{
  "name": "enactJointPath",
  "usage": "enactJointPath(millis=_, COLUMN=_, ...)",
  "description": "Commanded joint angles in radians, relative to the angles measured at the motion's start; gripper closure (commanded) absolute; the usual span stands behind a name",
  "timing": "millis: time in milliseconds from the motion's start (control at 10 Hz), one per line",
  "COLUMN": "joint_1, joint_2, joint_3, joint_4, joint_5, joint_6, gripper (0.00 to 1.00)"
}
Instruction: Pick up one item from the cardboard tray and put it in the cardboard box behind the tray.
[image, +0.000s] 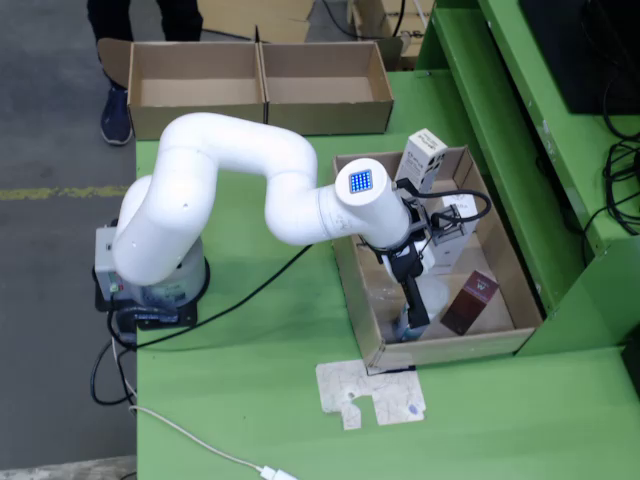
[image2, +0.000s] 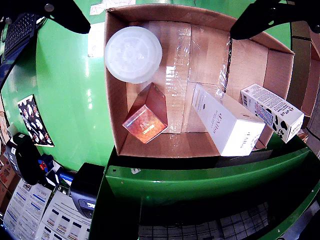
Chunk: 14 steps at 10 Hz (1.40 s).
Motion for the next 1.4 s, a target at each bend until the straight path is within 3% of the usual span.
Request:
enactJointPath(millis=0, joint_1=-0.005, joint_2=0.029, joint_3=0.021, joint_4=0.007, joint_5=0.010, joint_6=-0.008, gripper=0.00)
enactJointPath(millis=1300, joint_1=-0.029, joint_2=-0.090, joint_3=0.181, joint_4=-0.046, joint_5=0.030, joint_6=-0.028, gripper=0.00)
